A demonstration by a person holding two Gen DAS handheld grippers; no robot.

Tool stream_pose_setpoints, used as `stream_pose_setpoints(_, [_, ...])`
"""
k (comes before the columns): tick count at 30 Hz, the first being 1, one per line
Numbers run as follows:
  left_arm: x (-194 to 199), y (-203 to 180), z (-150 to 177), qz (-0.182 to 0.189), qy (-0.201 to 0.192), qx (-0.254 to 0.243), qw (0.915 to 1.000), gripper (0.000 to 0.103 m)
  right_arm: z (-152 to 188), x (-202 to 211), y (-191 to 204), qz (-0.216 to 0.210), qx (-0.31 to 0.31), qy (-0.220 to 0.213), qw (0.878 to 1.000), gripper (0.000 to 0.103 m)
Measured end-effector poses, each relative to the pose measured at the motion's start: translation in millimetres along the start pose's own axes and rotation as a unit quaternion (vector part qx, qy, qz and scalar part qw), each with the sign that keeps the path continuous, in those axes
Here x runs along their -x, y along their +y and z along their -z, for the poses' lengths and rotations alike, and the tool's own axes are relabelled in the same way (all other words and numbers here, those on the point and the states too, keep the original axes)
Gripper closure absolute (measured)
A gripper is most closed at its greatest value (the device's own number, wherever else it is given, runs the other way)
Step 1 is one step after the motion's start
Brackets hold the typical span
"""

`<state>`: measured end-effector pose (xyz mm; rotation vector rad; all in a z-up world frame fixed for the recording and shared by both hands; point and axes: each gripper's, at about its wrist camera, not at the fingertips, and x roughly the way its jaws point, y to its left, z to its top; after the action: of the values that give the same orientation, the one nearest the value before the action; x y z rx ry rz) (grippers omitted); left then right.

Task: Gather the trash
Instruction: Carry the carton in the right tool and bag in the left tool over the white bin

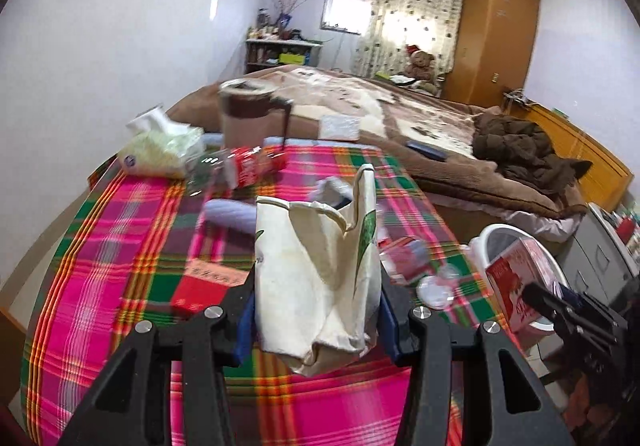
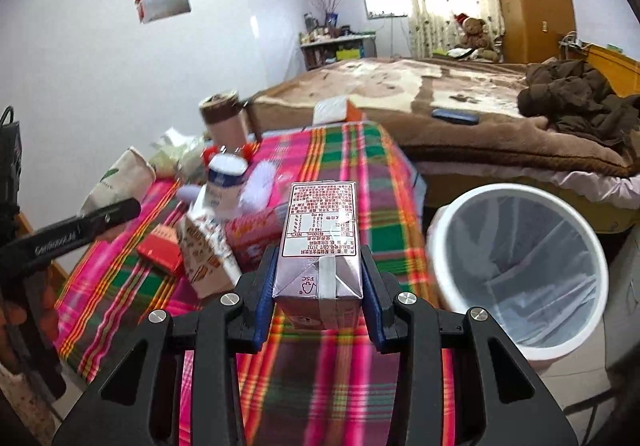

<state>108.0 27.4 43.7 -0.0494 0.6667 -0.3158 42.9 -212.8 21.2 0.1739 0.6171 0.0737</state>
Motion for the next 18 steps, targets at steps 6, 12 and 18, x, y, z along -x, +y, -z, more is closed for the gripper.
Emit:
stream_pose_setpoints(6, [-3, -42, -4, 0.025, -0.008, -0.030, 0.9992, 0.052, -10, 12, -29, 0.024, -0.015, -0.017, 0.999, 0.064])
stream_pose_setpoints(12, [-12, -89, -5, 0.050, -0.008, -0.064, 0.9966, 0.052, -16, 18, -58, 0.049, -0.029, -0.022, 0.998, 0.064])
stream_pose_setpoints(18, [-25, -133, -6, 0.088, -0.005, -0.083, 0.9926, 0.052, -16, 17, -86, 0.070, -0.046, -0.020, 0.996, 0.064])
